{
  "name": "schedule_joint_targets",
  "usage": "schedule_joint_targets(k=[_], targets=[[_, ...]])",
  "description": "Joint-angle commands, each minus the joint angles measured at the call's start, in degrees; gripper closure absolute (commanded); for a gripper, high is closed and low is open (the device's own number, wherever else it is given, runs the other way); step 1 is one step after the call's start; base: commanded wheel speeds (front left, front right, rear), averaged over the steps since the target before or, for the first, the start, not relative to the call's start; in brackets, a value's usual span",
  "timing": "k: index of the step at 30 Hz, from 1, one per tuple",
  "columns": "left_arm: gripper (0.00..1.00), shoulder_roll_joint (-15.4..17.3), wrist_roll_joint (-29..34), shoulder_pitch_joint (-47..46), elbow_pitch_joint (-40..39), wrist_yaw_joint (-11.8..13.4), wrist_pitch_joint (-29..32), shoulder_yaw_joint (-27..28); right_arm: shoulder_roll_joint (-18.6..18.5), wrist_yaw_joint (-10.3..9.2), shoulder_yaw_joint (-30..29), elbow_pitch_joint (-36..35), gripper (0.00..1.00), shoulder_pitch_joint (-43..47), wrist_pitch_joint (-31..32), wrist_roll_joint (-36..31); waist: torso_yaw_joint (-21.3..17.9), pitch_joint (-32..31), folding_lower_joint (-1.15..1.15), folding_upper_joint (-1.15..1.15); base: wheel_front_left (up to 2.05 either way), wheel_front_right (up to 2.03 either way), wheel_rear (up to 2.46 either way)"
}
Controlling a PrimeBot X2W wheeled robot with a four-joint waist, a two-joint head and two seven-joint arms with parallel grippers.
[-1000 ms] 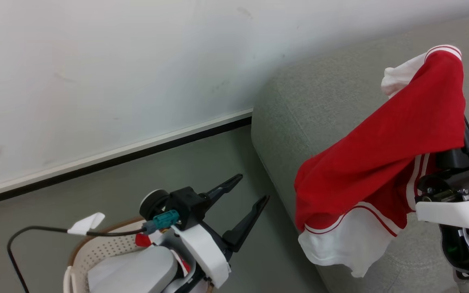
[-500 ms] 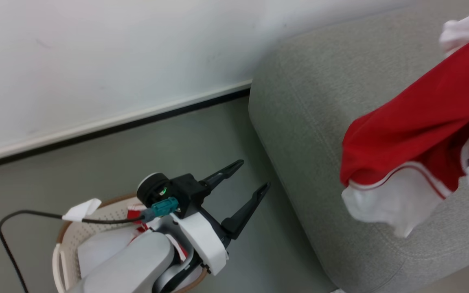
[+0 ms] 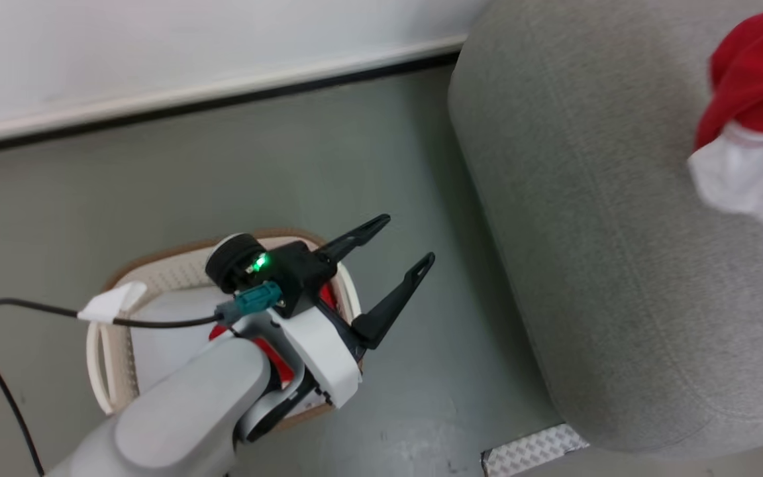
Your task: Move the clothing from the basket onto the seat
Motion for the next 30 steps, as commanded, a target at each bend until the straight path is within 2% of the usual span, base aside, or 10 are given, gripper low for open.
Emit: schedule_joint_targets(k=[1, 9, 13, 18, 25, 30], targets=[[0.0, 0.49, 0.3, -0.89, -0.27, -0.25, 0.07, 0.19, -1.35, -0.12, -0.56, 1.49, 1.0, -2.05, 0.22, 0.45, 1.99, 3.37, -0.01, 0.0, 0.0, 0.0, 0.0], [0.0, 1.3, 0.77, -2.7, -0.59, -0.3, 0.56, 0.38, -6.37, -0.12, 0.69, 11.68, 1.0, -8.08, 0.54, 0.07, 4.51, 9.12, -0.01, 0.0, 0.0, 0.0, 0.0], [0.0, 2.22, 0.33, -2.54, -0.4, -0.01, 0.2, 0.84, -7.28, -0.12, 2.89, 17.51, 1.0, -7.27, 1.63, 0.07, 5.13, 10.43, -0.01, 0.0, 0.0, 0.0, 0.0], [0.0, 2.48, 0.04, -2.82, -0.3, -0.05, 0.23, 0.85, -6.53, -0.12, 5.77, 25.26, 1.0, -6.81, 3.49, 2.04, 5.59, 11.23, -0.01, 0.0, 0.0, 0.0, 0.0], [0.0, 2.1, -0.48, -2.83, 0.21, 0.04, -0.16, 0.89, -6.88, -0.13, 11.15, 34.68, 1.0, -5.78, 13.8, 6.03, 6.5, 11.02, -0.01, 0.0, 0.0, 0.0, 0.0], [0.0, 2.49, -1.23, -2.12, 0.9, 0.25, -0.55, 1.11, -7.57, -0.13, 15.1, 38.17, 1.0, -6.49, 22.49, 7.47, 6.6, 10.46, -0.01, 0.0, 0.0, 0.0, 0.0]])
